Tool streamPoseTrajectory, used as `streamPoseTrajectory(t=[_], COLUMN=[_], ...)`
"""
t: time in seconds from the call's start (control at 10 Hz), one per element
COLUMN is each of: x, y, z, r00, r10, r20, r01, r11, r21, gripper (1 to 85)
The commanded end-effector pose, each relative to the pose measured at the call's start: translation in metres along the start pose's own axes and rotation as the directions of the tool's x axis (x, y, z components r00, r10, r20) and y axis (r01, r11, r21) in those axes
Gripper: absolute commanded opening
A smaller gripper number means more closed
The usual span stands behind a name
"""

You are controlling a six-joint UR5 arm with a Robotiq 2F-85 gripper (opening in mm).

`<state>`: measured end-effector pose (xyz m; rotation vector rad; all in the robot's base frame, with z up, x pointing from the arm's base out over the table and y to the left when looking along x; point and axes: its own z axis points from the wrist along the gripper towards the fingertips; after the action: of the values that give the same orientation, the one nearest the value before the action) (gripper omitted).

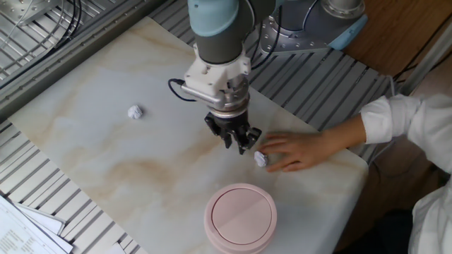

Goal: Put the garbage in the trash can

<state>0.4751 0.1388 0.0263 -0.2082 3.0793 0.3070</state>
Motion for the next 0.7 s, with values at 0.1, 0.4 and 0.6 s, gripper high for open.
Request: streamPoseTrajectory(t=[0.1,0.4,0.6], x=[-0.006,0.012,0.017], y=[0.017,0.051,0.067], z=[0.0,0.002,0.011], r00=[0.993,0.999,0.997], r10=[-0.113,0.009,0.07], r20=[0.022,0.03,0.043], r01=[0.114,-0.007,-0.066], r11=[0.99,0.996,0.995], r21=[-0.084,-0.093,-0.081], gripper=[41.7,43.0,43.0])
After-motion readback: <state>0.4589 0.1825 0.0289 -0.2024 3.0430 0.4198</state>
